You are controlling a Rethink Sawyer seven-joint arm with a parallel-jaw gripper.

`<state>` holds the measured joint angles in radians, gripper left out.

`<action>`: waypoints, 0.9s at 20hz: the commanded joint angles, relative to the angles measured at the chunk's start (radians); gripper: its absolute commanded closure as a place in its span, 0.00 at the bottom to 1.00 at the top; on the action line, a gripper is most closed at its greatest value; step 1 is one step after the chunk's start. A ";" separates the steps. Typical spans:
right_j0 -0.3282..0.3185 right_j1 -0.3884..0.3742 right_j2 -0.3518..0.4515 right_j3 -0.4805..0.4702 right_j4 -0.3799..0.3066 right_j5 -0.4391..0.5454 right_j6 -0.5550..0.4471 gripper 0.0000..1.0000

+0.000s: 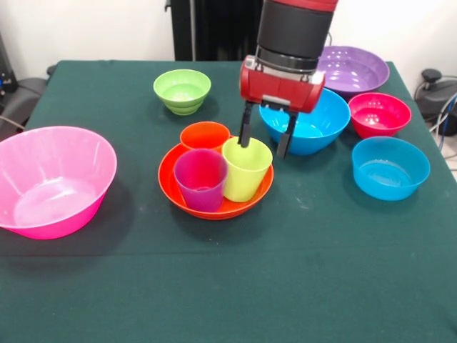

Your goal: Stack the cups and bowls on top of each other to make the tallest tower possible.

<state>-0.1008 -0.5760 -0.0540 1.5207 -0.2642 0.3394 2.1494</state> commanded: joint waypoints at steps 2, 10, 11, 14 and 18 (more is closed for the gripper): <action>0.012 -0.058 0.103 0.077 0.041 0.175 0.009 0.00; 0.000 -0.097 0.132 0.147 0.071 0.180 0.013 0.00; 0.003 -0.103 0.131 0.166 0.082 0.174 0.032 0.00; 0.022 -0.121 0.123 0.212 0.095 0.145 0.065 0.00; 0.062 -0.158 0.087 0.260 0.102 0.127 0.098 0.00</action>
<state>-0.0856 -0.7105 -0.0361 1.6481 -0.1838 0.4119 2.1494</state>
